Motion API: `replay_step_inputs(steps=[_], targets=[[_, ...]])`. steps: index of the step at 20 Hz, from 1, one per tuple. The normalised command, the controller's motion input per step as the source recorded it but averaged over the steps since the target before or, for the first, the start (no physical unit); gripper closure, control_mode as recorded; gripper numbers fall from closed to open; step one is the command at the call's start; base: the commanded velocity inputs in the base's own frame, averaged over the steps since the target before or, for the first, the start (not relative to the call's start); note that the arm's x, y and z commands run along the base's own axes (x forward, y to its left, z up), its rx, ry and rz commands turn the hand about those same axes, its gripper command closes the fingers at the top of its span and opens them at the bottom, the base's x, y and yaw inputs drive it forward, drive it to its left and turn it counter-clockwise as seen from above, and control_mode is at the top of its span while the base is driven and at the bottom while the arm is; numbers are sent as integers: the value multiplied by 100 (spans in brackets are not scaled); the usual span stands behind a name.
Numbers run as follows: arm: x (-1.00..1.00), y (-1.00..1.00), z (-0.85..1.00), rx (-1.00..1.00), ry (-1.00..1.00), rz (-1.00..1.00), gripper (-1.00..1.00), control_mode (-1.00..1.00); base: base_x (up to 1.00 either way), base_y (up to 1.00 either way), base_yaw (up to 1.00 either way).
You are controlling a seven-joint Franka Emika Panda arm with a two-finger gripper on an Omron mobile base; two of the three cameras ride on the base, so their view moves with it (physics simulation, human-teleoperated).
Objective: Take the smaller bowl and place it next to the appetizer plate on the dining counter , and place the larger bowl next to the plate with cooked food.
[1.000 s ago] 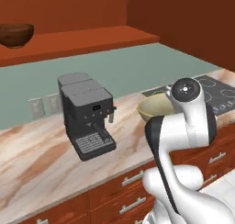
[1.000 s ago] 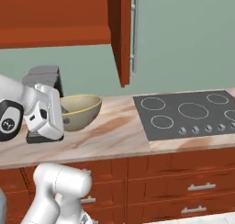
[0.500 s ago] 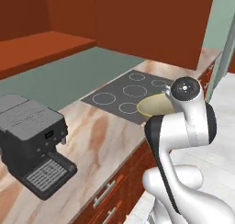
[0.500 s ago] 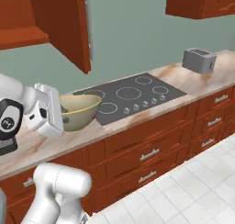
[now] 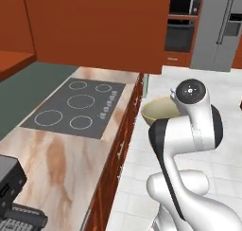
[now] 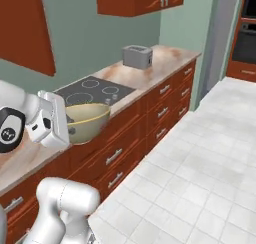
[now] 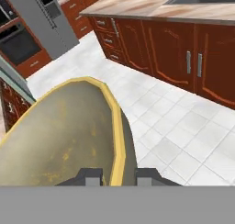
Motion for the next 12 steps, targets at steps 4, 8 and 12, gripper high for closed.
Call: replay_step_inputs(steps=[4, 8, 12], targets=[[0, 0, 0, 0, 0, 0, 100, 100, 0, -58, -50], [0, 0, 0, 0, 0, 0, 100, 100, 0, -72, -45], [0, 0, 0, 0, 0, 0, 100, 100, 10, -64, -36]])
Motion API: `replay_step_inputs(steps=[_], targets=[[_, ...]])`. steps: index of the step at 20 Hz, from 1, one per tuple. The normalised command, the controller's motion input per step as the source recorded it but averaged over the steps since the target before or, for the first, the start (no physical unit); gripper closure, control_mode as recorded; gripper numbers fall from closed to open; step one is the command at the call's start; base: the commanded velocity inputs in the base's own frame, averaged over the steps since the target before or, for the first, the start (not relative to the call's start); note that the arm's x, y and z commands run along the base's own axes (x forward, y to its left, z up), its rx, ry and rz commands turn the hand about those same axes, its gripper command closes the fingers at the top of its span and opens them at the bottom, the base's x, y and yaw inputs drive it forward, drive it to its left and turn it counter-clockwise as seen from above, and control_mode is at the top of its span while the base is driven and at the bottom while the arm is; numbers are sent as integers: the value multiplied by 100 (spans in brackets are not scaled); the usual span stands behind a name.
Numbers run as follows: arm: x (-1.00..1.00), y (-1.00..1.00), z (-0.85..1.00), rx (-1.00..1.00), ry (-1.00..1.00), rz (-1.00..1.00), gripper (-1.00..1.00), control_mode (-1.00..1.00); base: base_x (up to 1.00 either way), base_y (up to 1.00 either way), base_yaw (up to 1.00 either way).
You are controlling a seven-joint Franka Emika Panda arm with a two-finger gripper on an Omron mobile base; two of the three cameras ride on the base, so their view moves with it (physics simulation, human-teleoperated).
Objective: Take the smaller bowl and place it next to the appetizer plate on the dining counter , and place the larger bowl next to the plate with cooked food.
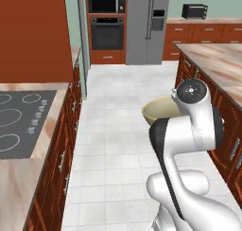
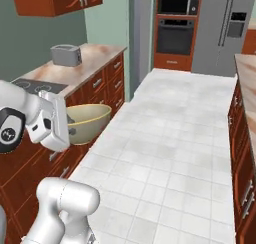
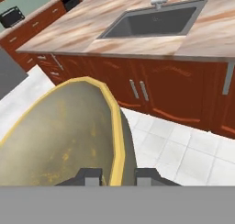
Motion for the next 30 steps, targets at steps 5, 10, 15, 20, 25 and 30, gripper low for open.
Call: replay_step_inputs(steps=[5, 10, 15, 20, 25, 30], targets=[[0, 0, 0, 0, 0, 0, 100, 100, 21, -27, -25], [0, 0, 0, 0, 0, 0, 100, 100, 49, -1, -21], [0, 0, 0, 0, 0, 0, 100, 100, 79, 0, -27], [0, 0, 0, 0, 0, 0, 100, 100, 100, 0, -26], [0, 0, 0, 0, 0, 0, 100, 100, 100, 0, -24], [0, 0, 0, 0, 0, 0, 100, 100, 100, 0, -24]])
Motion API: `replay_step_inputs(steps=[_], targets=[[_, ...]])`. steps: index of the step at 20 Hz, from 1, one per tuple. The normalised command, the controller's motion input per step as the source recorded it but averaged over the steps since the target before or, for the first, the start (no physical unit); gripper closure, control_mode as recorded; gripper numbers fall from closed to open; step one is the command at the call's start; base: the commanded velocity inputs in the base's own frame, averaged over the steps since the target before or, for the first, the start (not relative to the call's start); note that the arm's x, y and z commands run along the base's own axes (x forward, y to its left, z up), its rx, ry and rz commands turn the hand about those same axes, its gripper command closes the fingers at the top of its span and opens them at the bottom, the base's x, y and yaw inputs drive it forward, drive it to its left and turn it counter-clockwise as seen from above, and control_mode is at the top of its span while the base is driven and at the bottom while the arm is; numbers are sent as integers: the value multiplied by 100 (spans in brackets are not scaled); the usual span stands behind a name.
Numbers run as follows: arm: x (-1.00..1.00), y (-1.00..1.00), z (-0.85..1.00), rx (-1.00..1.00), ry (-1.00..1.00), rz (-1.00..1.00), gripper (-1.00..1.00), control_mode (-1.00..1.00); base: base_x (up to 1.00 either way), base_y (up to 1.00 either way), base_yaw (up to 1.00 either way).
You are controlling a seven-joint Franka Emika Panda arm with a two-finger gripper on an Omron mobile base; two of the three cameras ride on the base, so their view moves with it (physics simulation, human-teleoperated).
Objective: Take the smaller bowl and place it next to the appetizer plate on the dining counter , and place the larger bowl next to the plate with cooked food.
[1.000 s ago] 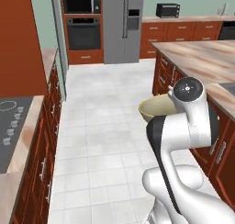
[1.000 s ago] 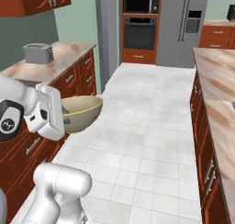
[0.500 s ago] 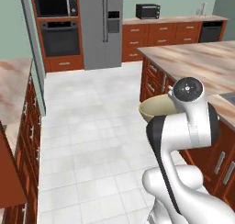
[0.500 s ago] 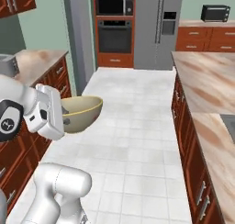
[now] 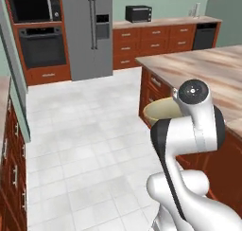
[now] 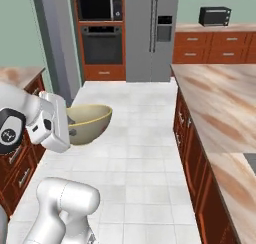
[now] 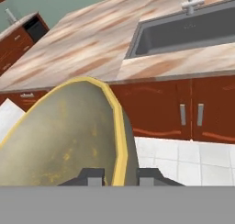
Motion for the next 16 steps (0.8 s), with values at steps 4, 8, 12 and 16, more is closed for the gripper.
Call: replay_step_inputs(steps=[4, 8, 12, 16], targets=[[0, 0, 0, 0, 0, 0, 100, 100, 100, 4, -33], [0, 0, 0, 0, 0, 0, 100, 100, 81, 23, -47], [0, 0, 0, 0, 0, 0, 100, 100, 53, 47, -51], [0, 0, 0, 0, 0, 0, 100, 100, 54, 93, -43]])
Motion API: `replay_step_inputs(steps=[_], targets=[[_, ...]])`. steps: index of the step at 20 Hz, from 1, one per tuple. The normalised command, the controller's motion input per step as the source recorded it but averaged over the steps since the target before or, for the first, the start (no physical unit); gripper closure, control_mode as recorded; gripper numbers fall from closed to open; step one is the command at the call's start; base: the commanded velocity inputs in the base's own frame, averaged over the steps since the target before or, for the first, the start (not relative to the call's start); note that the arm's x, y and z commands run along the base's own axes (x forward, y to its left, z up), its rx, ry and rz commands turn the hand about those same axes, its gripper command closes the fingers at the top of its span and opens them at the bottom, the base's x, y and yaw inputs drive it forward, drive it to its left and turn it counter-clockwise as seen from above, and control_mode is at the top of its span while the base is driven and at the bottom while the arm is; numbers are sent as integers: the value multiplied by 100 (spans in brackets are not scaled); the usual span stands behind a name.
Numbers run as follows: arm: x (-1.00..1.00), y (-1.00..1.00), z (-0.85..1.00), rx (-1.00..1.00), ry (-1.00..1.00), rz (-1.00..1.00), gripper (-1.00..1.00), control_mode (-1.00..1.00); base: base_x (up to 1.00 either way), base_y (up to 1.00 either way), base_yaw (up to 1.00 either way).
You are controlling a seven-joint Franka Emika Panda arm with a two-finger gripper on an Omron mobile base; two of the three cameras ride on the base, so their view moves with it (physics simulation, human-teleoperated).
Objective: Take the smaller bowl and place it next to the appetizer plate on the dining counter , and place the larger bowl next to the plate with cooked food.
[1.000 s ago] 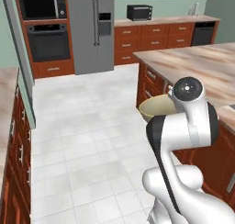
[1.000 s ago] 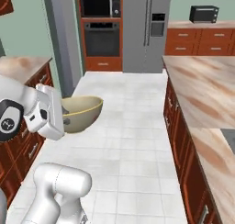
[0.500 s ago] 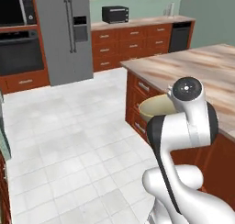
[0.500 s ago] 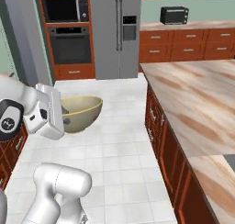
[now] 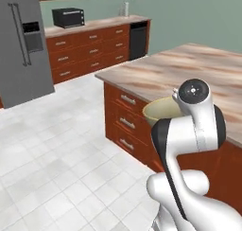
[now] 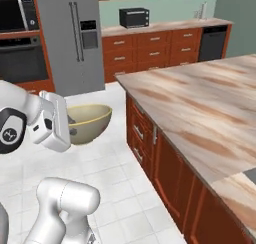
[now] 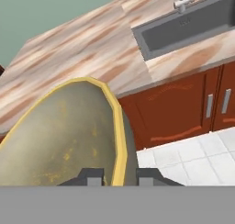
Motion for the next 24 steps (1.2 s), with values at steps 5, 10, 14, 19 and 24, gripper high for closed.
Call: replay_step_inputs(steps=[5, 10, 14, 19, 24], targets=[[0, 0, 0, 0, 0, 0, 100, 100, 65, 100, -37], [0, 0, 0, 0, 0, 0, 100, 100, 65, 100, -41], [0, 0, 0, 0, 0, 0, 100, 100, 71, 100, -41], [0, 0, 0, 0, 0, 0, 100, 100, 69, 100, -42], [0, 0, 0, 0, 0, 0, 100, 100, 59, 100, -38]])
